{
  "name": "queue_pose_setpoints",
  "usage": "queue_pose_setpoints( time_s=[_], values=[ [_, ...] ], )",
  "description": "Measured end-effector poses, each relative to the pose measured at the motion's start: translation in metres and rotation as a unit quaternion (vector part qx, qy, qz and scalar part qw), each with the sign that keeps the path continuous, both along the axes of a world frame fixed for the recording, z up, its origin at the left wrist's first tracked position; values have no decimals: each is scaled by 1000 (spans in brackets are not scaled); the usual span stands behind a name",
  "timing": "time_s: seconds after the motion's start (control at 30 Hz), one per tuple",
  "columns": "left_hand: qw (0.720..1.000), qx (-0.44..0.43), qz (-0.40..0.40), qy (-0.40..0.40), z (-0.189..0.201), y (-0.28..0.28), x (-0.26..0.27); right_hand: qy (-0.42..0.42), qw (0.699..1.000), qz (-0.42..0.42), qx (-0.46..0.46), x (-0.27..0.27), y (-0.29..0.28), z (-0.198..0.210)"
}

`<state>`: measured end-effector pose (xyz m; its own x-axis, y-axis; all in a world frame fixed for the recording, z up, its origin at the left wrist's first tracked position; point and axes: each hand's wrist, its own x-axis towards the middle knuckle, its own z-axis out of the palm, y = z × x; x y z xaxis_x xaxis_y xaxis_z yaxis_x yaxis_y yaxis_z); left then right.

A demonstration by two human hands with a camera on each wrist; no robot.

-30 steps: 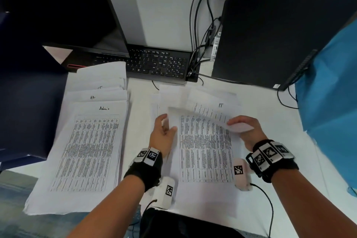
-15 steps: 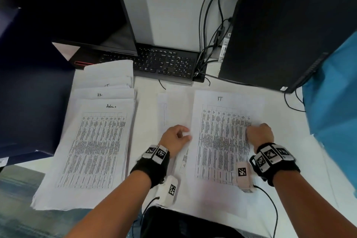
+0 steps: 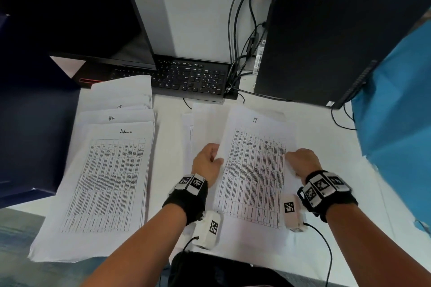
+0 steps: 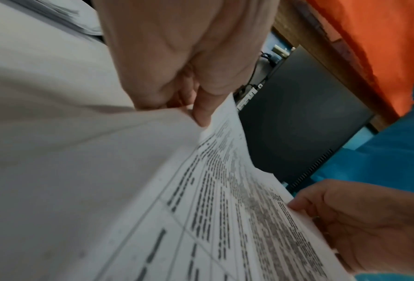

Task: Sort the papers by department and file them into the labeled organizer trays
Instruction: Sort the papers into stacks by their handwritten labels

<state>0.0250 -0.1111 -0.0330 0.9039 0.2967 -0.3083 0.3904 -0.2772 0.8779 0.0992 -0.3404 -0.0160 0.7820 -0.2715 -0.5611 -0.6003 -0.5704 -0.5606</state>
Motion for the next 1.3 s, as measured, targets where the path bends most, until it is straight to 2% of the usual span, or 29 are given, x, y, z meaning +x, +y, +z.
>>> queue_pose_setpoints(
  time_s=[0.17,0.23,0.37,0.43,0.5,0.57,0.63,0.73,0.8,0.83,0.9,0.97,1.03,1.13,1.2,1.3],
  values=[
    [996,-70,8,-52,13,21,-9,-97,984,-44,146,1,8,0],
    [994,-88,26,-54,16,27,-12,-105,971,-24,214,1,17,4],
    [993,-108,50,-12,23,32,-17,-87,957,27,277,5,39,8],
    [992,-94,80,1,23,38,-20,-82,952,33,293,8,50,8],
    [988,-83,122,-42,23,49,-22,-58,955,61,283,11,59,7],
    [983,-85,147,-72,24,62,-24,-16,962,140,233,12,69,5],
    [979,-96,164,-70,25,74,-25,12,960,185,209,10,81,1],
    [966,-86,227,-84,31,91,-25,-1,963,185,195,8,103,-5],
    [961,-39,261,-87,31,110,-25,-21,970,182,158,9,116,-8],
    [966,21,251,-63,30,121,-25,-32,974,179,137,9,122,-10],
    [960,204,182,51,26,142,-27,-46,980,171,94,12,131,-15],
    [912,340,102,207,21,154,-31,-39,982,178,55,15,137,-20],
    [881,373,61,286,21,158,-34,-9,978,206,8,17,142,-23],
    [862,396,37,314,18,162,-35,29,975,220,-24,21,147,-29],
    [865,393,34,309,17,166,-34,38,977,211,-21,23,147,-32],
    [888,368,29,273,19,175,-33,33,978,207,-20,26,144,-35]
  ],
)
